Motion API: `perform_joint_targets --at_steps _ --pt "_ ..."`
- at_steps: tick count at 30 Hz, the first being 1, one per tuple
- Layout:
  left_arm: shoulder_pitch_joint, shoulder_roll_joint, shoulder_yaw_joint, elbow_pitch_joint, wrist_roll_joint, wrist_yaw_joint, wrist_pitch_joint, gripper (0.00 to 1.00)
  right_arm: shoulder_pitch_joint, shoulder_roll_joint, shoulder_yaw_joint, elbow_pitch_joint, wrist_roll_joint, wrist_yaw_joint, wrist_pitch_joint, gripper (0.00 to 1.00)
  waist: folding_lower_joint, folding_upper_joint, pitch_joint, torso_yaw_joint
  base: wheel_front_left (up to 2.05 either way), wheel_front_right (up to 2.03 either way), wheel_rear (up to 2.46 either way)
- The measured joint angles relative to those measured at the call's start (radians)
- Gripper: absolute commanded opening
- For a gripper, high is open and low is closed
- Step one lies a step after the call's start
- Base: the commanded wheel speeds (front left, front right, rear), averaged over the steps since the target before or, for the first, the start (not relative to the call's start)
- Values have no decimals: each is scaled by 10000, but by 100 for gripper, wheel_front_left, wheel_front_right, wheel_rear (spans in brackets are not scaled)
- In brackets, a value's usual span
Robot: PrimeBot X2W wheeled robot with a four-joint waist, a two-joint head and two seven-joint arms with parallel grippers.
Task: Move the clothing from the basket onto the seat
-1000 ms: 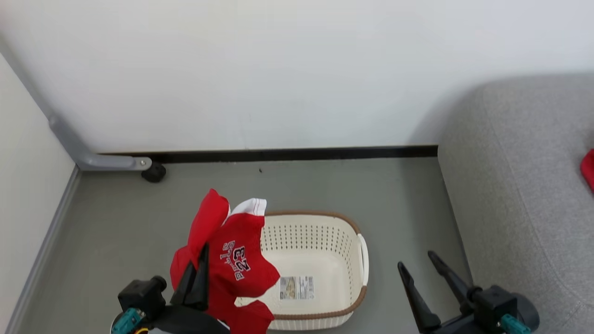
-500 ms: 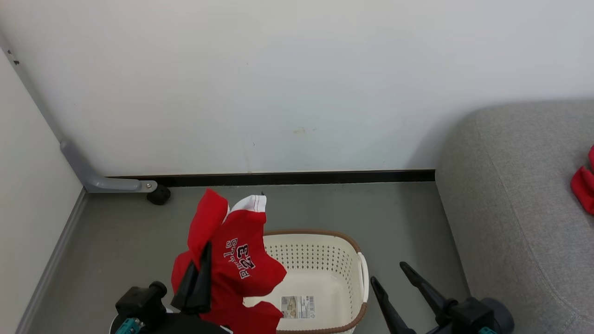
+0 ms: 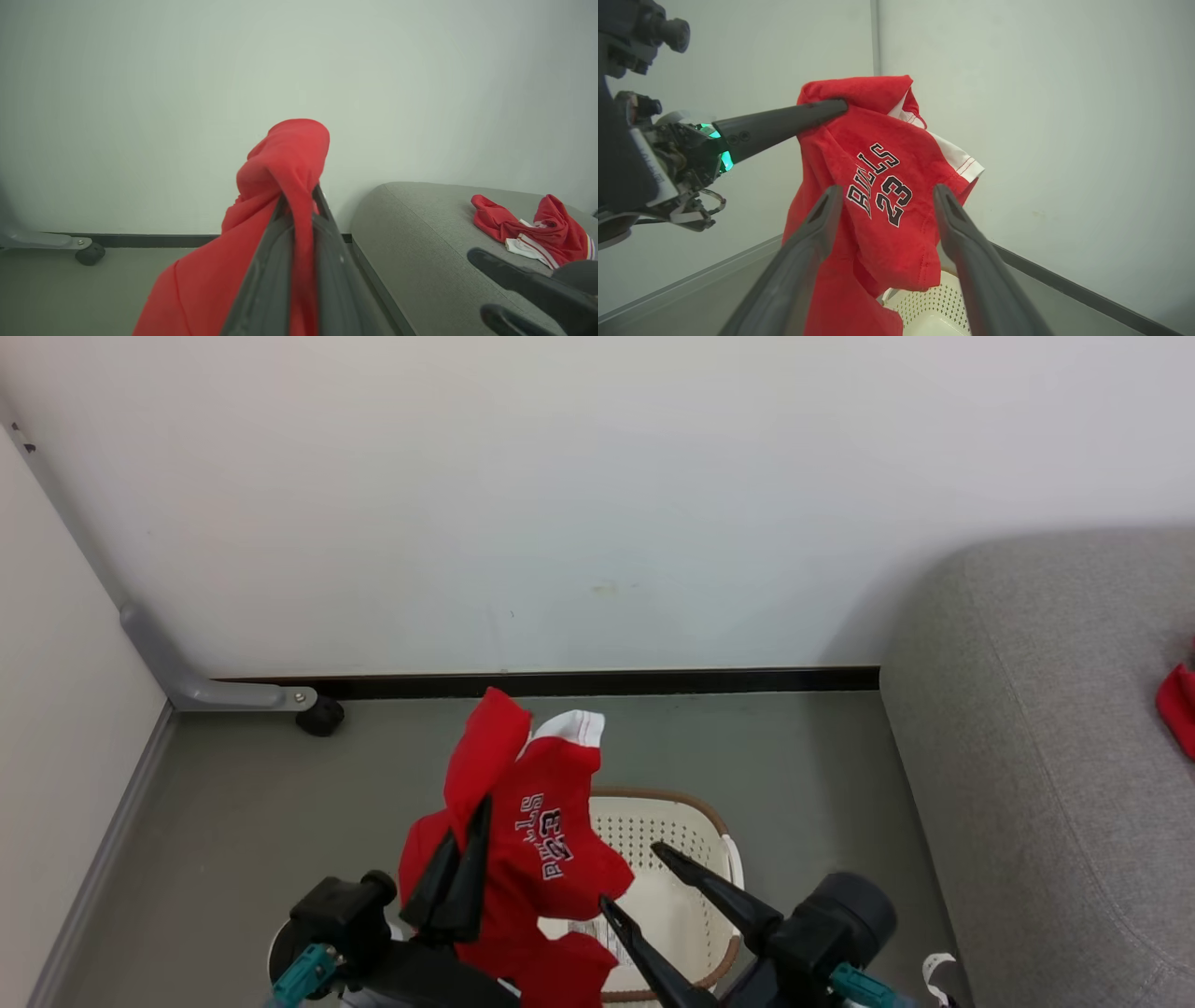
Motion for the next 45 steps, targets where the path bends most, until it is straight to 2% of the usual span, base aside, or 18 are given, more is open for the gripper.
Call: perform_joint_targets --at_steps 6,13,23,30,39,41,42,44,45 --pt "-192 -2 -491 -309 6 -36 224 0 -779 31 642 431 242 0 2 100 1 0 106 60 0 0 0" --pt "-194 -4 -972 -610 2 -44 447 0 -1205 36 855 717 508 0 2 100 0 0 171 89 0 0 0" --pt "-476 4 -2155 -1252 -242 -127 780 0 -1393 50 1289 1246 784 0 0 100 1 0 207 149 0 0 0" --pt "-670 6 -2487 -1567 -631 -86 882 0 -1391 79 1450 1517 1018 0 2 100 0 0 199 150 0 0 0" --pt "-669 10 -2612 -1672 -744 148 1103 0 -1385 109 1170 1547 1028 0 2 100 0 0 200 71 0 0 0" --pt "-668 10 -2683 -1720 -782 161 1137 0 -1383 113 1106 1540 1055 0 2 47 0 0 211 54 0 0 0" --pt "-668 8 -2717 -1745 -815 232 1149 0 -1383 117 1078 1540 1087 0 2 35 1 0 218 46 0 0 0" --pt "-667 10 -2755 -1776 -825 244 1191 0 -1379 119 1003 1540 1114 0 2 0 1 0 232 31 0 0 0" --pt "-667 10 -2767 -1781 -825 251 1193 0 -1379 119 982 1538 1114 0 2 0 0 0 239 23 0 0 0"
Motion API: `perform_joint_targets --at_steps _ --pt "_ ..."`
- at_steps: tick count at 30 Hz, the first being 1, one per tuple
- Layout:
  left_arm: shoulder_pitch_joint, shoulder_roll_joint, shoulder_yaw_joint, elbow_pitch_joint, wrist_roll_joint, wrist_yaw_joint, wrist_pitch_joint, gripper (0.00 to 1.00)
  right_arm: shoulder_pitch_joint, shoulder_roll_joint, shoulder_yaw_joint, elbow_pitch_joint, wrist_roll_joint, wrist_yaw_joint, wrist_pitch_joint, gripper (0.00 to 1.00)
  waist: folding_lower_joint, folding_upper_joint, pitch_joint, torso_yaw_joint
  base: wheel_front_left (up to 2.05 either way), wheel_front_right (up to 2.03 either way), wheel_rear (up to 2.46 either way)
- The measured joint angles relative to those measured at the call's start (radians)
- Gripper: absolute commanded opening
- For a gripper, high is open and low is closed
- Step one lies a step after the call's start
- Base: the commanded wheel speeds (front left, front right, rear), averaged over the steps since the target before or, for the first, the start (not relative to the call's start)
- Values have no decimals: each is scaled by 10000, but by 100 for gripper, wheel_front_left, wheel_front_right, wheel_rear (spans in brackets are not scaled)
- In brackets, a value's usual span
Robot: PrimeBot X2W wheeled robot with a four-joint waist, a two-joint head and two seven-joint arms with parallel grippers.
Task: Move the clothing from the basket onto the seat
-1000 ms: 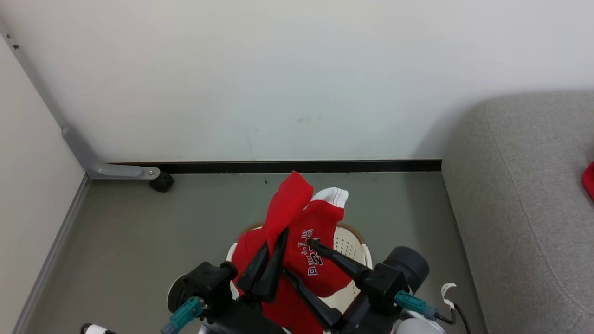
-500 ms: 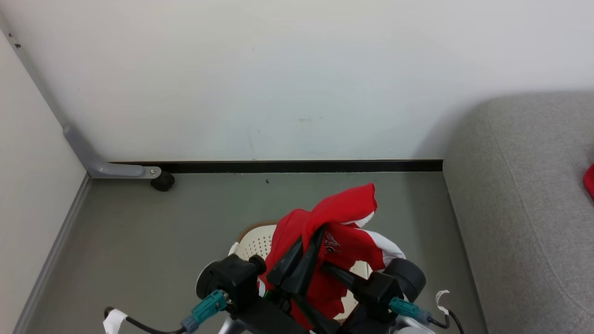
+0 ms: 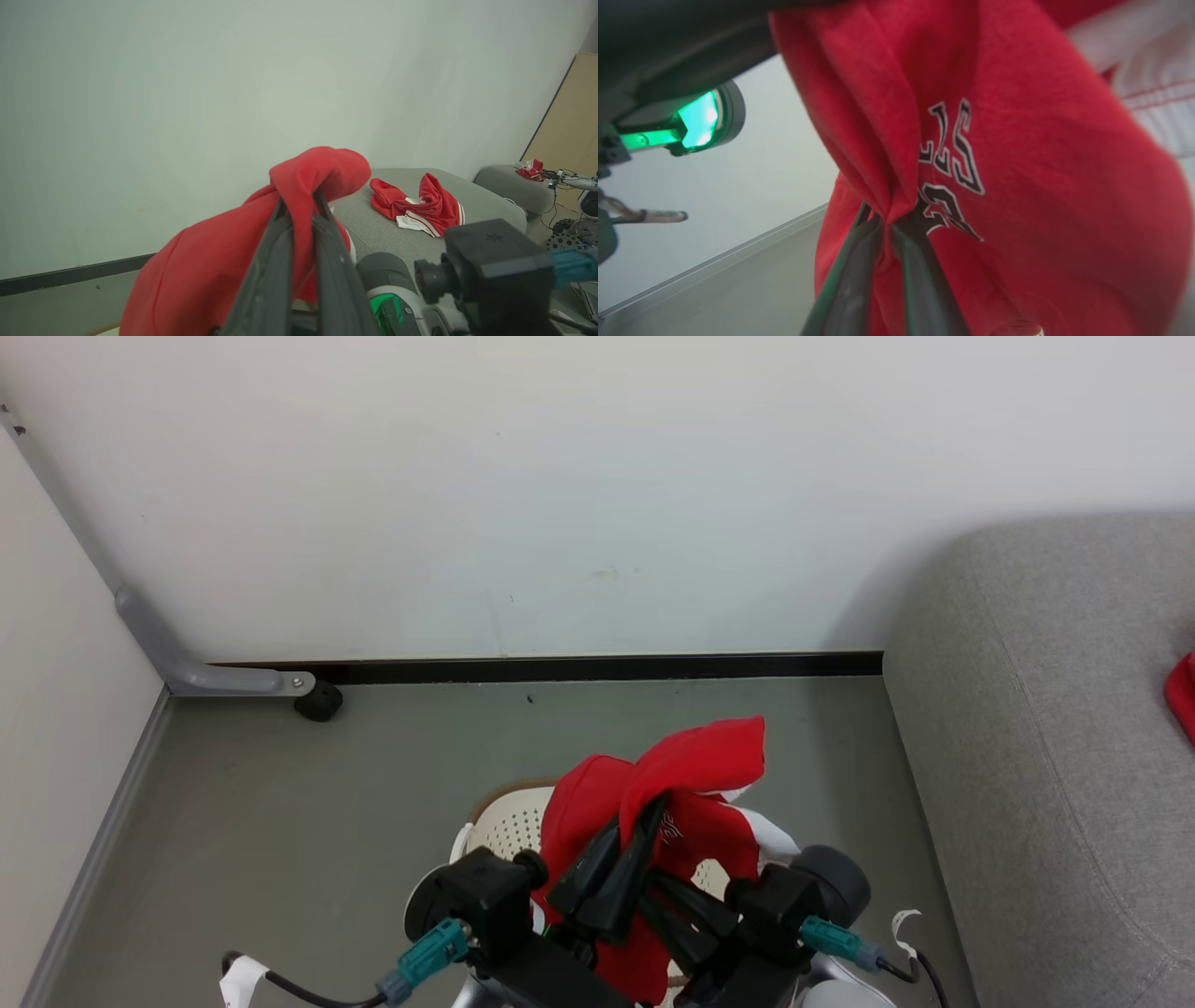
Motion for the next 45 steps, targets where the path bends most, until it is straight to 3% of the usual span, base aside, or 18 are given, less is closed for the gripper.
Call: perform_joint_targets --at_steps 11,12,13,15,16,17,28,45 --pt "11 -2 178 -19 -92 301 40 0 126 17 -435 -236 222 0 0 0 0 0 85 -91 0 0 0" --pt "20 4 228 -10 -92 343 42 13 151 17 -546 -280 261 0 0 0 0 0 94 -105 0 0 0" --pt "48 38 293 -21 -92 353 40 34 178 17 -631 -324 268 0 0 0 0 0 103 -126 0 0 0" --pt "126 161 395 -40 -92 428 38 58 239 27 -811 -416 268 0 0 0 0 0 130 -191 0 0 0" --pt "151 219 410 -36 -92 428 38 87 247 33 -924 -433 278 0 0 0 0 -1 144 -230 0 0 0" --pt "202 255 426 -38 -90 428 38 100 248 25 -1041 -447 278 0 0 0 0 0 156 -271 0 0 0" --pt "711 589 332 -17 119 589 -111 100 500 -451 -2000 -688 272 -81 0 0 0 0 276 -853 0 0 0" --pt "1325 848 155 -46 182 144 -909 100 1120 -1005 -2562 -1406 -244 -184 2 0 0 -2 412 -2573 0 0 0"
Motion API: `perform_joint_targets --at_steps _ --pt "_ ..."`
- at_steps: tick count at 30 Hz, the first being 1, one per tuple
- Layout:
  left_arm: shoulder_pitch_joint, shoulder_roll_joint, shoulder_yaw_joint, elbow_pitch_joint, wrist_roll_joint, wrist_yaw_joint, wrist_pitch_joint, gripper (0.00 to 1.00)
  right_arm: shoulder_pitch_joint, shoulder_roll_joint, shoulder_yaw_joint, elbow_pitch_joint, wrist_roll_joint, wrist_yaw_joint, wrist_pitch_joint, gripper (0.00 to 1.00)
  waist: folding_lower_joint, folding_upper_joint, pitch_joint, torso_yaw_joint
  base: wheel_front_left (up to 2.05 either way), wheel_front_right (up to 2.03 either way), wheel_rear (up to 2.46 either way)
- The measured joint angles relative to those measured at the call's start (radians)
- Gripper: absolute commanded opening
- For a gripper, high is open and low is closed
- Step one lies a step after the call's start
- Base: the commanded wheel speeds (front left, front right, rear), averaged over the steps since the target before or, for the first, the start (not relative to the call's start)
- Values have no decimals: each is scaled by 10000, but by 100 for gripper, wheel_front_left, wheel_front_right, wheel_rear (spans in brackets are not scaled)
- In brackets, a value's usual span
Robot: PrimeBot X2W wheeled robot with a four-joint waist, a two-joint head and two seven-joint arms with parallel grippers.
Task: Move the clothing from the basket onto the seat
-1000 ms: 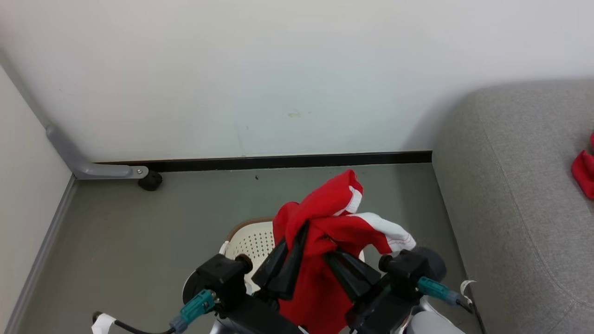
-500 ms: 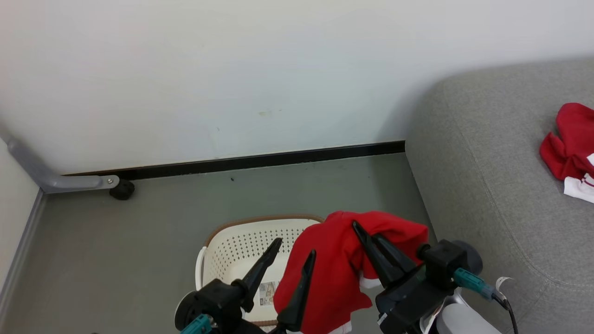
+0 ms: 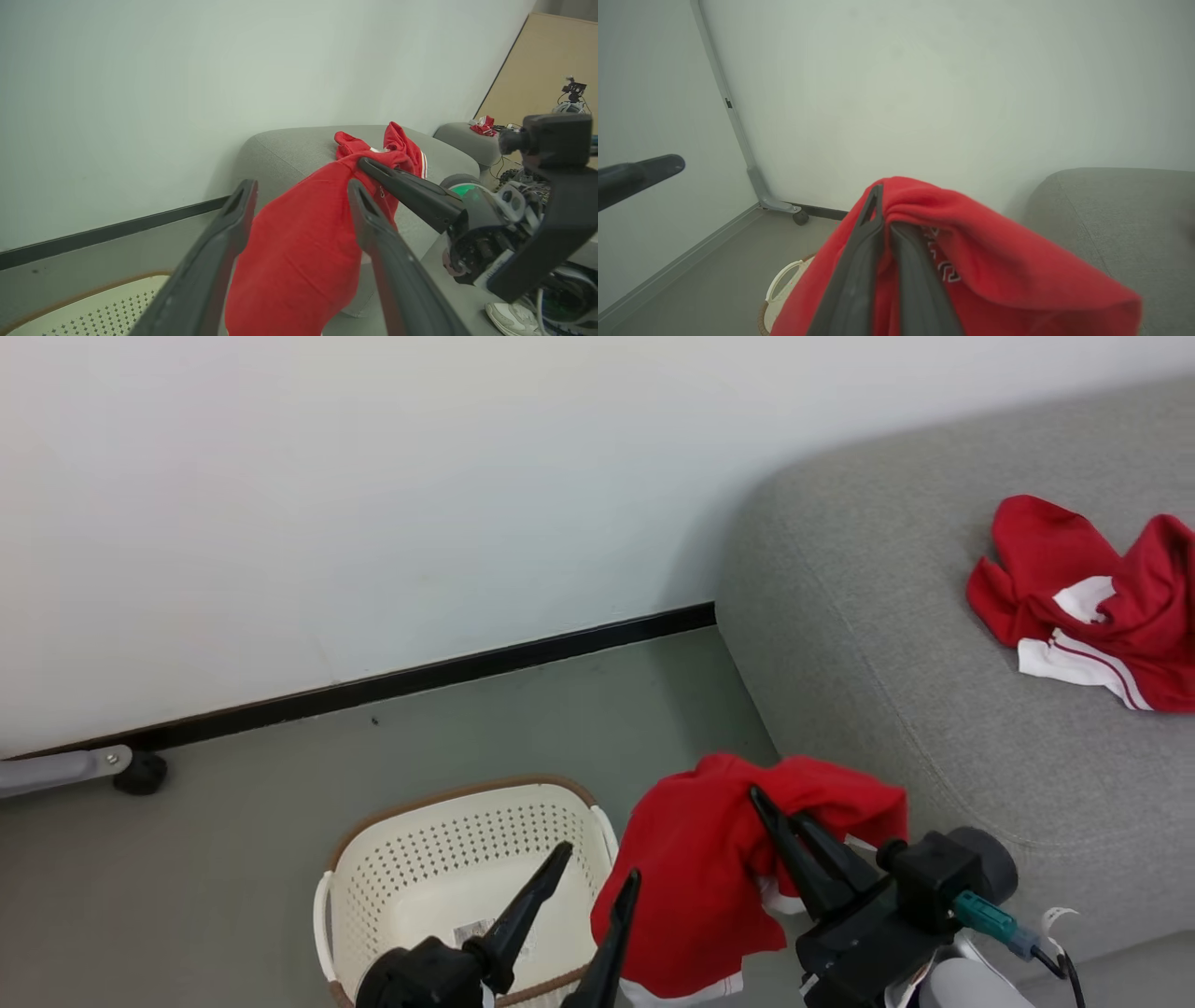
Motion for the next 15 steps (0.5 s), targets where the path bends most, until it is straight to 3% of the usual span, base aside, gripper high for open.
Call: perform_joint_targets --at_steps 15 --pt "-14 19 -6 -119 123 -79 -491 100 247 -560 -648 -679 -324 -96 -2 0 0 0 222 -1900 0 0 0"
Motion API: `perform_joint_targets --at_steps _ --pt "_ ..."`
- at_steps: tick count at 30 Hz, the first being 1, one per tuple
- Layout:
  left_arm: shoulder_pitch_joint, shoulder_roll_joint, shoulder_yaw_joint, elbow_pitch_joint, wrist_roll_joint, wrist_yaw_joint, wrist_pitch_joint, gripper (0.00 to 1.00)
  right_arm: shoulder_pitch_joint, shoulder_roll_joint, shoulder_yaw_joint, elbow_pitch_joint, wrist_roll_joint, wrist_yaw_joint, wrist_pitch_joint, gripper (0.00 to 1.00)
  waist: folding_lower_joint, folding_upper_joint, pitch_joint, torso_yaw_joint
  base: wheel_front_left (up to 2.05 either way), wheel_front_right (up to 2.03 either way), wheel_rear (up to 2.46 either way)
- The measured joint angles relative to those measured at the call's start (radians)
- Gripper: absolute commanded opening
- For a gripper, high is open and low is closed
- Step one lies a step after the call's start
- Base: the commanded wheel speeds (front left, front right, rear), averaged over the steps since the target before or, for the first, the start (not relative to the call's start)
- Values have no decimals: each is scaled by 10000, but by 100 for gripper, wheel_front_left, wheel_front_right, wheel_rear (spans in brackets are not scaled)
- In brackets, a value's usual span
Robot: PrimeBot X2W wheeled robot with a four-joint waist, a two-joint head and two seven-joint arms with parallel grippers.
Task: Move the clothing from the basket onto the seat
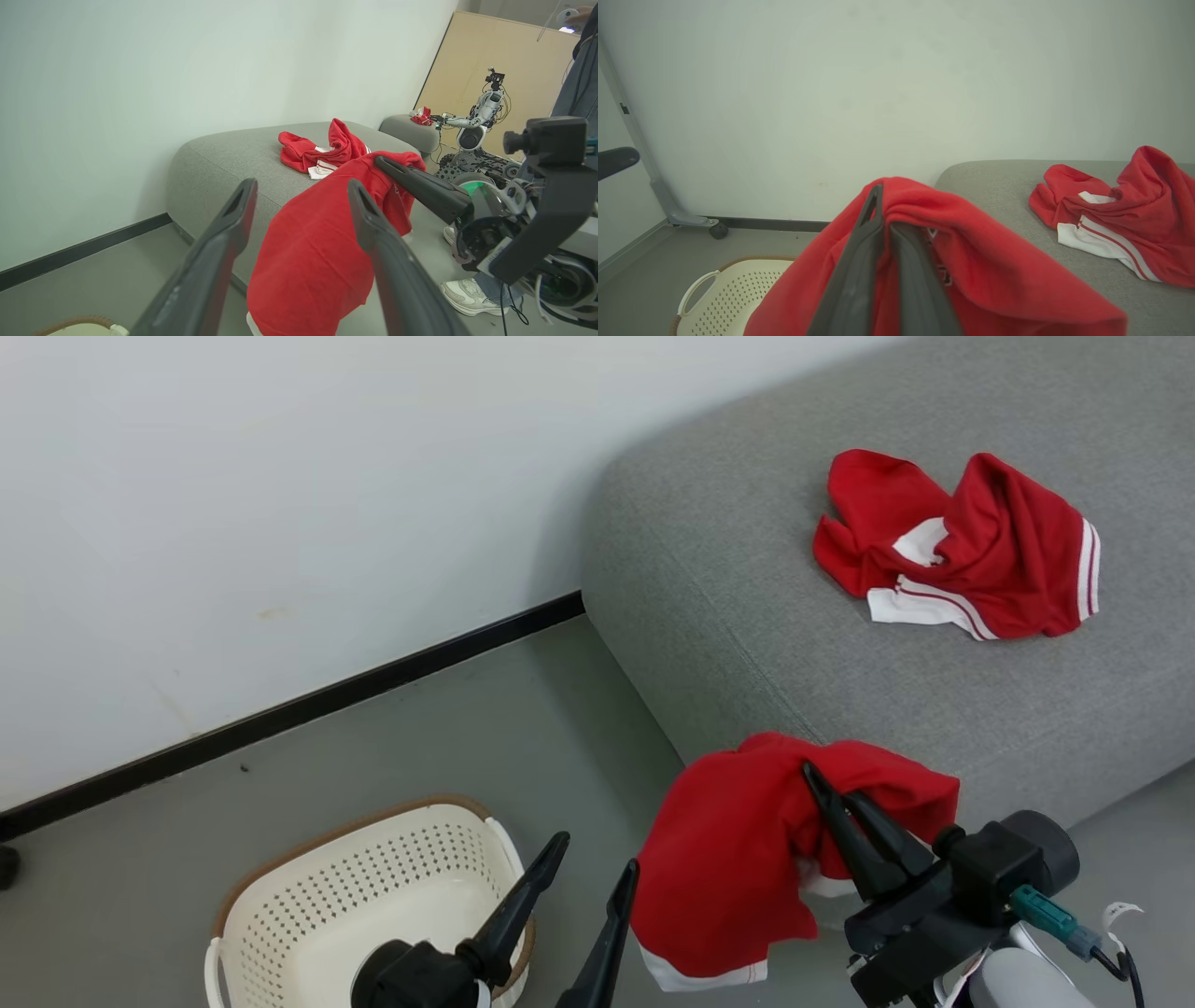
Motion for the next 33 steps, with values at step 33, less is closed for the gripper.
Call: perform_joint_targets --at_steps 33 --pt "-602 276 -514 -199 610 -104 236 100 -3781 -1599 -3948 130 1373 82 -2 0 1 0 2056 -476 0 0 0"
